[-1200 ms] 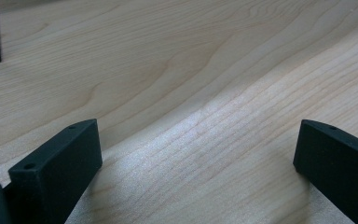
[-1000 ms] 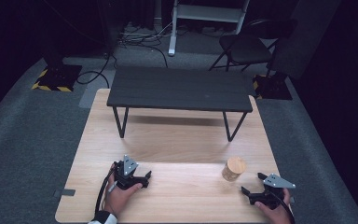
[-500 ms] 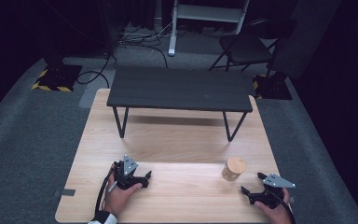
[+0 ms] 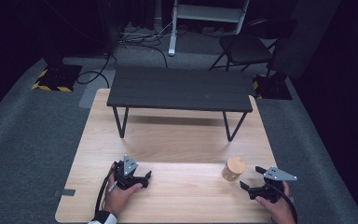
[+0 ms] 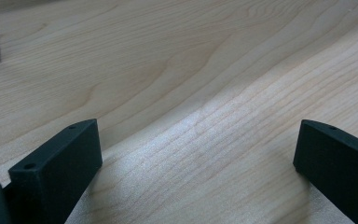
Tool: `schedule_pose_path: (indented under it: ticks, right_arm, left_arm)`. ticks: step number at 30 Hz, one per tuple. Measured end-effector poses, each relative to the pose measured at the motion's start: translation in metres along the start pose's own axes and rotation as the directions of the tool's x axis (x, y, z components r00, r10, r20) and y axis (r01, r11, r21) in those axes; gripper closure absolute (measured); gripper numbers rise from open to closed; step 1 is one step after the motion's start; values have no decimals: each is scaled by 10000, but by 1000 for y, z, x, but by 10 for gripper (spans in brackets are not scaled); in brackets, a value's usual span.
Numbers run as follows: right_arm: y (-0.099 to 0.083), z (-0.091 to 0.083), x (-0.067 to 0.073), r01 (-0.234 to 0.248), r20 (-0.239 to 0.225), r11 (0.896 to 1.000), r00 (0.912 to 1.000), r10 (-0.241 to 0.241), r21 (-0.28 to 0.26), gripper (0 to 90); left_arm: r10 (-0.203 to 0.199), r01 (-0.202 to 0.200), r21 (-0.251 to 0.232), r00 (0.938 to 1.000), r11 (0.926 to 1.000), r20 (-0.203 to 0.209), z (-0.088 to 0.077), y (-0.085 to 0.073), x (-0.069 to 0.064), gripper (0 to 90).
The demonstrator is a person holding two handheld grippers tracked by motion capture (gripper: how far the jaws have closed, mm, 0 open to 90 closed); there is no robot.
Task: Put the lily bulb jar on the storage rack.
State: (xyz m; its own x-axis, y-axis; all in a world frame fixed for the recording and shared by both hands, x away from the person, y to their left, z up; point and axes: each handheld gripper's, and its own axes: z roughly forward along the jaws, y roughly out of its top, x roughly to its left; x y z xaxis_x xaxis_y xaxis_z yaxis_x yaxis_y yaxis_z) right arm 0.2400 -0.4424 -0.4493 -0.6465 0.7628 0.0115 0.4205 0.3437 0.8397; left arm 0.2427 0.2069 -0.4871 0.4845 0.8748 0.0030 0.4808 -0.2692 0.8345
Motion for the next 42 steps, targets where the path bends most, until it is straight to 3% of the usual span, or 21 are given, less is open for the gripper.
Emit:
schedule_pose_path:
  ticks: [17, 23, 34, 42]
  right_arm:
    - [44, 27, 3, 718, -718, 9972, 9949, -703, 187, 5]
    - [47, 38, 5, 707, -764, 9969, 9948, -679, 341, 43]
    - [50, 49, 10, 997, -591, 9920, 9937, -953, 768, 240]
    - [47, 50, 9, 893, -677, 9940, 9941, -850, 627, 249]
  left_arm:
    - [10, -10, 0, 10000, 10000, 9, 0, 0, 0, 9]
    - [12, -12, -4, 10000, 10000, 16, 0, 0, 0, 10]
    - [18, -18, -2, 10000, 10000, 18, 0, 0, 0, 10]
    - [17, -17, -2, 10000, 10000, 17, 0, 0, 0, 9]
